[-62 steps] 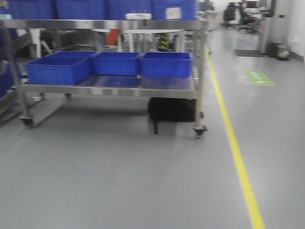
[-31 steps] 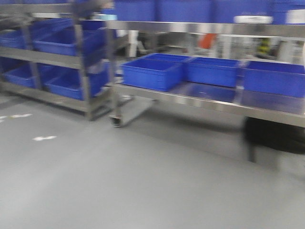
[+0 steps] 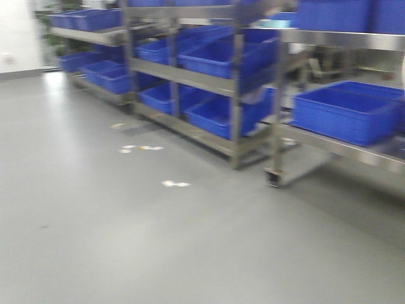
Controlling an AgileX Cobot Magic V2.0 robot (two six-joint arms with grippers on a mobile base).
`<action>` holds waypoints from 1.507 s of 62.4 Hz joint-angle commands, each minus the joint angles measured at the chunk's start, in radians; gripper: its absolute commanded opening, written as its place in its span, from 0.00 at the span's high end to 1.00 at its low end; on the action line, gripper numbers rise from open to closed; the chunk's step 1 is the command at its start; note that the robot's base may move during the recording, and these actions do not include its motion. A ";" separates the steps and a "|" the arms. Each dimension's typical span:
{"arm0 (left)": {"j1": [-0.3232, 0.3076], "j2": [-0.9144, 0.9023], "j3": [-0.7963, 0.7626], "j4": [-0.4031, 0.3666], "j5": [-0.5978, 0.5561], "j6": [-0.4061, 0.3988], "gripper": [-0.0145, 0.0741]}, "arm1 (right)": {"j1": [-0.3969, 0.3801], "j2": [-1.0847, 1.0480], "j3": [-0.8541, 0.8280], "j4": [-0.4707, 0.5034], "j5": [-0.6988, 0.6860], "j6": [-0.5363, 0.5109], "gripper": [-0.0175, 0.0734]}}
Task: Move white bin to right shelf second layer
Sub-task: 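Turn and drive down the aisle toward the windows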
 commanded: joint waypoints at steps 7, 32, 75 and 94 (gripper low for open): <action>-0.001 -0.020 0.029 -0.008 -0.083 -0.005 0.74 | -0.004 0.006 -0.030 -0.007 -0.098 0.002 0.75; -0.001 -0.020 0.029 -0.008 -0.083 -0.005 0.74 | -0.004 0.006 -0.030 -0.007 -0.098 0.002 0.75; -0.001 -0.020 0.029 -0.008 -0.083 -0.005 0.74 | -0.004 0.006 -0.030 -0.007 -0.098 0.002 0.75; -0.001 -0.020 0.029 -0.008 -0.083 -0.005 0.74 | -0.004 0.006 -0.030 -0.007 -0.098 0.002 0.75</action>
